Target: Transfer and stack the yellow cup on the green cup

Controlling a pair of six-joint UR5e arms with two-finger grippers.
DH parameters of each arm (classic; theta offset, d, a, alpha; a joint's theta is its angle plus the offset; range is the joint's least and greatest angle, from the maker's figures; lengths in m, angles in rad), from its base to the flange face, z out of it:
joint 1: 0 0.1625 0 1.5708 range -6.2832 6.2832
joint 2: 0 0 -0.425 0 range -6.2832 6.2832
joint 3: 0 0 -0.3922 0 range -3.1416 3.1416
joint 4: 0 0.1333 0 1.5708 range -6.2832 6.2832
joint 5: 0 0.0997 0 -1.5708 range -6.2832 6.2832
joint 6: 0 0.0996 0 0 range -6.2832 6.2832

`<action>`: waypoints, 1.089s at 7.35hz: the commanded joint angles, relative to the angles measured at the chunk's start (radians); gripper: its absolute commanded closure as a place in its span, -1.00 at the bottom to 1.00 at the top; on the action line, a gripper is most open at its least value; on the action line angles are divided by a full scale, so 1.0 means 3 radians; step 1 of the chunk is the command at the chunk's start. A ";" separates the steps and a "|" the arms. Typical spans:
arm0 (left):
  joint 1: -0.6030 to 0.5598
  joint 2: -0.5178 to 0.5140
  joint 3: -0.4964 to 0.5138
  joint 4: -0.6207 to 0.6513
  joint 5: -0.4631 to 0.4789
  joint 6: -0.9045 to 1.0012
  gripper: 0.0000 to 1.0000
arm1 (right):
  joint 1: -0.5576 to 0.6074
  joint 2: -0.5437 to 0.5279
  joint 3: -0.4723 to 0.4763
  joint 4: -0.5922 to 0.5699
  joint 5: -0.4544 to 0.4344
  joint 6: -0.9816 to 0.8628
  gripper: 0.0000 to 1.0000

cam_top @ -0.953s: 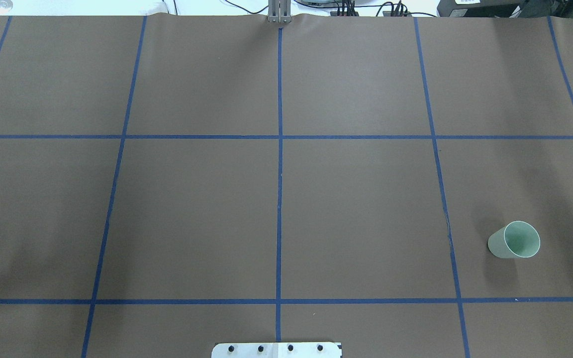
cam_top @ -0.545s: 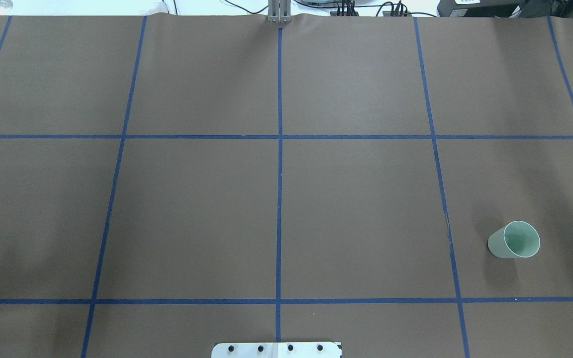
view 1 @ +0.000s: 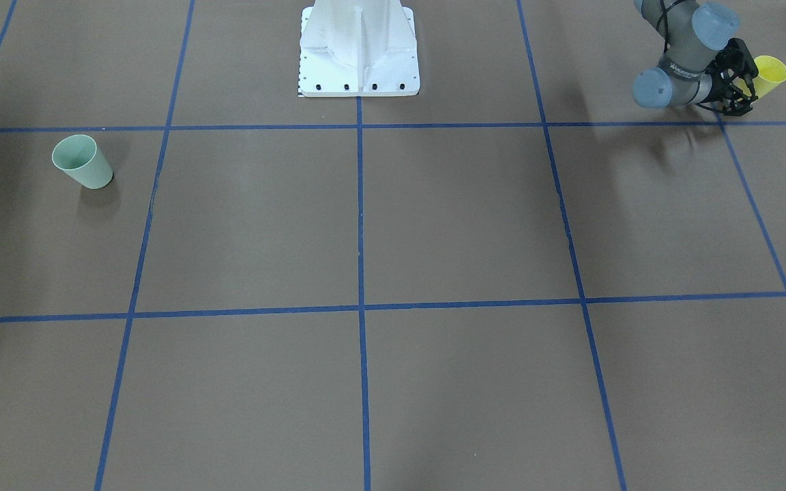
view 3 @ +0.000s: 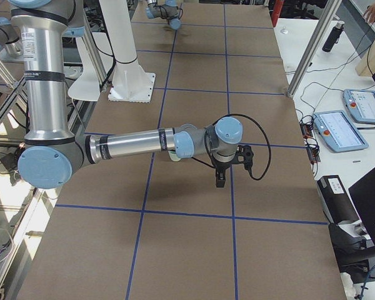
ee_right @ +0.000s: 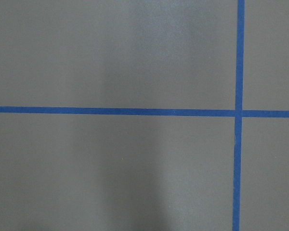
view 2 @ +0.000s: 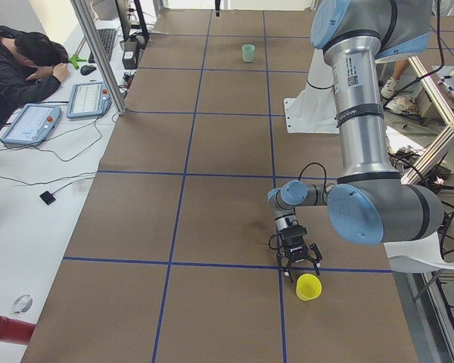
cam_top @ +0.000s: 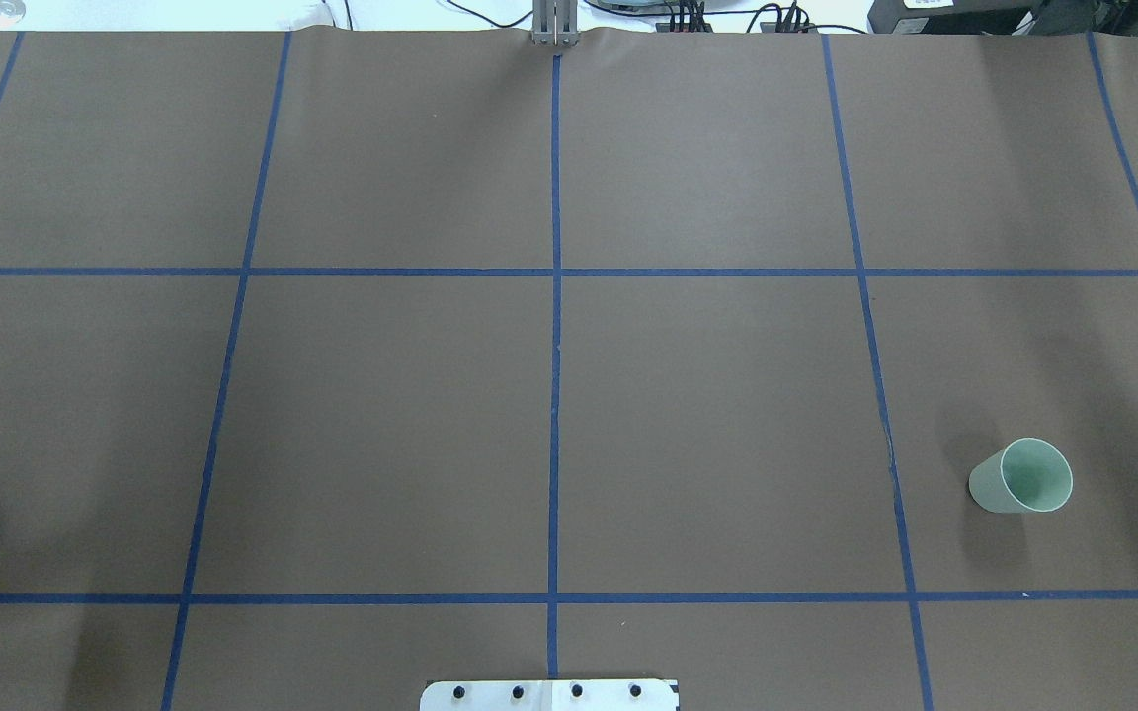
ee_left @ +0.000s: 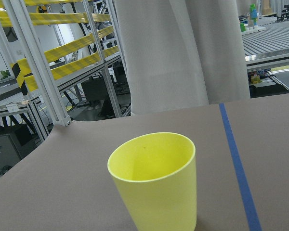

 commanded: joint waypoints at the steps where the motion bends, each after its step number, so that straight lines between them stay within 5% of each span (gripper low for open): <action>1: 0.0009 0.0000 0.0165 -0.0004 -0.0049 -0.0001 -1.00 | 0.0000 -0.0009 0.0005 0.0002 0.0000 0.0000 -1.00; 6: 0.0039 -0.0015 0.0278 -0.0030 -0.0049 -0.0011 -0.99 | 0.0000 -0.0024 -0.0006 0.0022 0.0000 -0.0005 -1.00; 8: 0.0055 -0.0061 0.0278 -0.0024 -0.0049 -0.0011 -0.46 | 0.0000 -0.0034 0.0010 0.0017 0.0005 -0.0005 -1.00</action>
